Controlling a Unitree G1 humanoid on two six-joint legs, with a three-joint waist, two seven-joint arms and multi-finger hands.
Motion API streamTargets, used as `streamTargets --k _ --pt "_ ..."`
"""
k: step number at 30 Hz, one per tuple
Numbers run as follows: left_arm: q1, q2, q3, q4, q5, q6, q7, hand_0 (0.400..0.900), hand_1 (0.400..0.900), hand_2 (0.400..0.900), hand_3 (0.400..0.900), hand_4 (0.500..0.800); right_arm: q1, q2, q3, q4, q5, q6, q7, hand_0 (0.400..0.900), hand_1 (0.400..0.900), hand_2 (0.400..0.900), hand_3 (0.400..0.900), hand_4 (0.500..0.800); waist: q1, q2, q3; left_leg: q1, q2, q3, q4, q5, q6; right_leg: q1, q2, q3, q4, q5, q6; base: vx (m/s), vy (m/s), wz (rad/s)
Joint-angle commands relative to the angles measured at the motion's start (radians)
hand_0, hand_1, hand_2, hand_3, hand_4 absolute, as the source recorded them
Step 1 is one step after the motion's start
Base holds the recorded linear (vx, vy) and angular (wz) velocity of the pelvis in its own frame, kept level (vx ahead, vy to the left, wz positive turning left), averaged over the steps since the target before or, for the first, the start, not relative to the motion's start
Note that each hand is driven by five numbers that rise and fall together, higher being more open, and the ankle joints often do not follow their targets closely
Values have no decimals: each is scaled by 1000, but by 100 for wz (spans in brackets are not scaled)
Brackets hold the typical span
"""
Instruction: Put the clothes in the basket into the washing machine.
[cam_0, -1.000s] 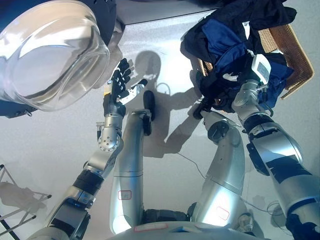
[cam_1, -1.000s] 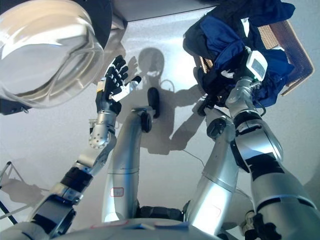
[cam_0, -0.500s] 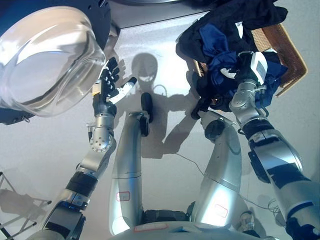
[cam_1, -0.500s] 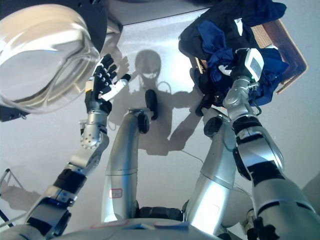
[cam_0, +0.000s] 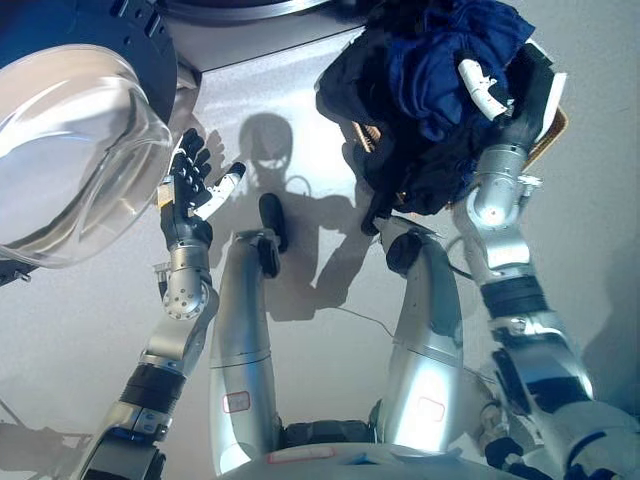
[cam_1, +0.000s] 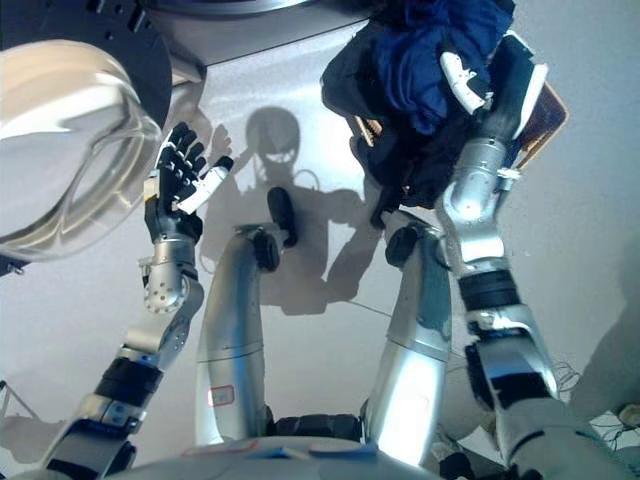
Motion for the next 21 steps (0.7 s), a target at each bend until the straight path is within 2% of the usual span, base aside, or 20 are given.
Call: streamTargets --k 1,3,8,10,11,13,15,18,19,21 --pt "77 -33 -5 -20 -55 -38 -14 900 900 900 900 800 -70 67 39 26 285 -182 137 400 400 400 400 500 58 17 -216 -40 -39 -37 -89 32 -48 -89 7 -77 100 -115 98 26 -27 11" --pt "70 -36 -4 -12 -69 -36 -19 900 900 900 900 800 -116 82 44 60 340 -189 163 400 400 400 400 500 63 16 -215 -39 -40 -37 -88 32 -48 -89 6 -76 104 -117 97 22 -24 10" --pt "57 -45 -31 18 -121 -47 -55 900 900 900 900 800 -376 151 39 253 540 -196 241 400 400 400 400 500 110 24 -234 -33 -46 -48 -102 35 -48 -84 -3 -88 106 -125 99 33 -46 18" --pt "52 -40 -36 23 -129 -50 -64 900 900 900 900 800 -423 154 32 305 565 -195 254 400 400 400 400 500 117 24 -234 -33 -49 -50 -103 36 -48 -83 -6 -91 110 -128 99 29 -40 17" --pt "49 -32 -52 28 -137 -54 -77 900 900 900 900 800 -493 154 26 391 582 -194 237 400 400 400 400 500 135 29 -241 -34 -55 -54 -103 36 -47 -85 -13 -95 119 -134 100 36 -51 22" --pt "39 -25 -61 32 -142 -59 -85 900 900 900 900 800 -545 139 15 458 598 -190 245 400 400 400 400 500 143 31 -240 -36 -59 -59 -103 35 -47 -85 -17 -96 123 -139 100 38 -47 23" --pt "27 -6 -91 38 -148 -67 -110 900 900 900 900 800 -664 82 8 651 617 -164 231 400 400 400 400 500 178 43 -249 -35 -69 -67 -103 33 -46 -86 -30 -97 135 -149 104 50 -68 31" --pt "6 16 -126 41 -142 -70 -134 900 900 900 900 800 -742 10 11 772 628 -137 229 400 400 400 400 500 215 57 -250 -38 -78 -77 -102 32 -45 -89 -46 -102 145 -160 111 44 -73 29" --pt "2 22 -137 40 -140 -71 -142 900 900 900 900 800 -760 -23 16 795 619 -131 225 900 900 900 900 800 226 61 -253 -38 -81 -79 -102 32 -44 -89 -51 -103 151 -165 113 30 -52 24" --pt "-5 29 -156 33 -136 -72 -154 900 900 900 900 800 -773 -70 16 820 621 -129 217 900 900 900 900 800 242 71 -254 -41 -89 -84 -99 33 -44 -95 -60 -100 160 -169 117 40 -59 28"
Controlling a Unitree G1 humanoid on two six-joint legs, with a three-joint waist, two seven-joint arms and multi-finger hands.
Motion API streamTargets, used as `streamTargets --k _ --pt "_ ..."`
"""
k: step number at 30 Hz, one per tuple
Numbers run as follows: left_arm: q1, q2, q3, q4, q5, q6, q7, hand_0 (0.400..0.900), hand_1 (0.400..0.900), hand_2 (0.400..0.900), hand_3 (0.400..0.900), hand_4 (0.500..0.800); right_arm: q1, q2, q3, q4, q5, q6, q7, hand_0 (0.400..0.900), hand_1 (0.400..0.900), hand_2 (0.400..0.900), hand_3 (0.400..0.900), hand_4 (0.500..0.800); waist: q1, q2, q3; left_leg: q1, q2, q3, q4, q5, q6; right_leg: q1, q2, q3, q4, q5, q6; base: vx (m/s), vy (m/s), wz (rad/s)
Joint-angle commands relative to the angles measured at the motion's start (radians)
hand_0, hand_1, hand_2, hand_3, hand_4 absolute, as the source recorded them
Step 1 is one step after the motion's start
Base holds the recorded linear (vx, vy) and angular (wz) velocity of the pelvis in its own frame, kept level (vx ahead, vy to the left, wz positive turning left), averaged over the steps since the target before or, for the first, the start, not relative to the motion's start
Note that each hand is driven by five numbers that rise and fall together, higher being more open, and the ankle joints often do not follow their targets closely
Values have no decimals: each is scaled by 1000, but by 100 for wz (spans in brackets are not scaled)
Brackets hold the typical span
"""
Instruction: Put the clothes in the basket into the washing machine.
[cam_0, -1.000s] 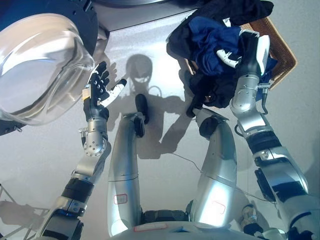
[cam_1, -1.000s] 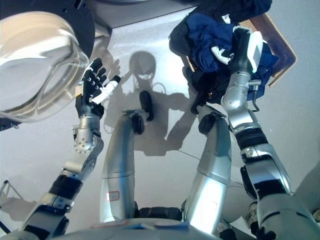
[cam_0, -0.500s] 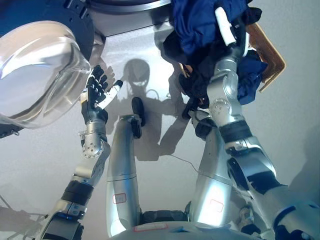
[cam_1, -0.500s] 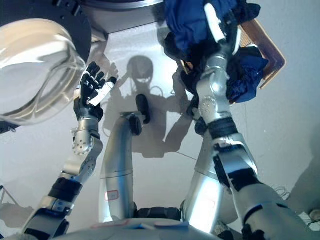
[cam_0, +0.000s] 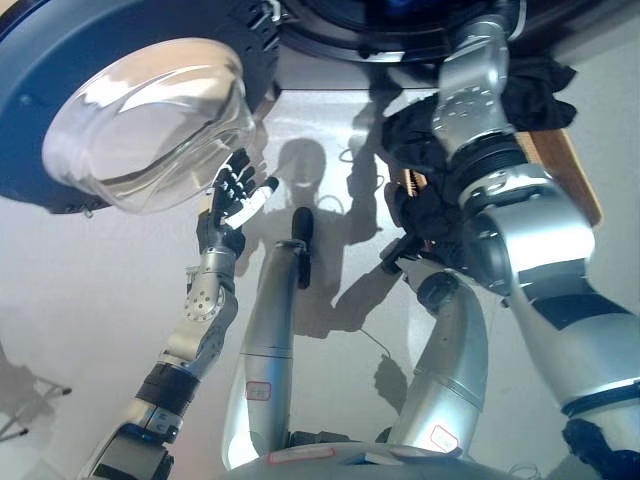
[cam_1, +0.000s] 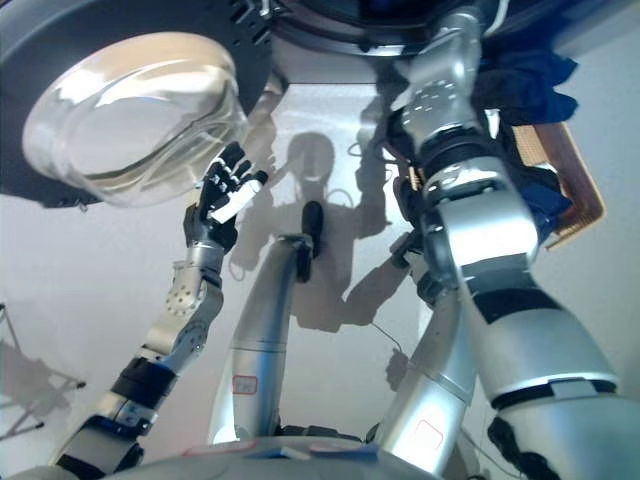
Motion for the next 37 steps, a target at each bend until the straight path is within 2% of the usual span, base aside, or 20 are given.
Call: streamTargets --k 1,6,16,21,27,29,32,35,36,37 --pt "16 44 -33 -6 8 -88 -27 900 900 900 900 800 -26 -81 59 -7 -23 -40 20 900 900 900 900 800 23 61 -108 -3 -37 2 -20 -27 24 -73 9 -14 78 -78 138 51 -70 30" --pt "3 47 -61 15 12 -85 -43 900 900 900 900 800 -15 -117 81 -20 4 -32 50 900 900 900 900 800 34 67 -116 -11 -44 0 -12 -23 24 -78 3 -12 92 -80 140 25 -34 11" --pt "-19 25 -81 50 -3 -76 -45 900 900 900 900 800 19 -74 83 -51 55 -45 99 900 900 900 900 800 19 71 -115 -9 -44 3 -6 -17 24 -80 0 1 102 -71 139 2 -4 1" --pt "-25 0 -48 82 4 -66 -37 900 900 900 900 800 239 40 102 -345 100 -82 189 900 900 900 900 800 -21 56 -94 33 -38 15 -48 1 17 -24 20 -21 53 -47 142 -17 18 -11" --pt "6 -42 21 139 -22 -67 -28 900 900 900 900 800 584 149 99 -633 16 -109 206 900 900 900 900 800 -98 27 -62 198 -11 40 -240 39 13 150 84 -82 -128 2 165 -49 46 -24" --pt "21 -62 39 178 -16 -58 -35 900 900 900 900 800 723 169 110 -689 -29 -102 210 900 900 900 900 800 -124 12 -59 281 -4 49 -324 56 13 227 107 -92 -204 25 174 -11 59 -26" --pt "51 -98 62 280 -4 -44 -51 900 900 900 900 800 921 171 117 -708 -134 -76 201 900 900 900 900 800 -161 -15 -67 430 4 62 -451 85 8 364 139 -96 -334 62 184 57 54 -30" --pt "80 -128 99 416 -16 -38 -93 900 900 900 900 800 1061 176 83 -599 -229 -47 176 900 900 900 900 800 -183 -38 -89 616 7 66 -581 110 0 545 184 -100 -490 104 198 159 49 -27" --pt "86 -131 120 479 3 -29 -104 900 900 900 900 800 1099 168 70 -524 -282 -26 164 900 900 900 900 800 -190 -46 -102 670 3 79 -634 155 7 606 196 -113 -557 149 187 181 30 -21" --pt "86 -132 121 481 3 -30 -105 900 900 900 900 800 1099 169 71 -522 -283 -26 164 900 900 900 900 800 -188 -43 -99 696 7 66 -641 129 -3 625 206 -99 -554 124 204 105 12 -8"
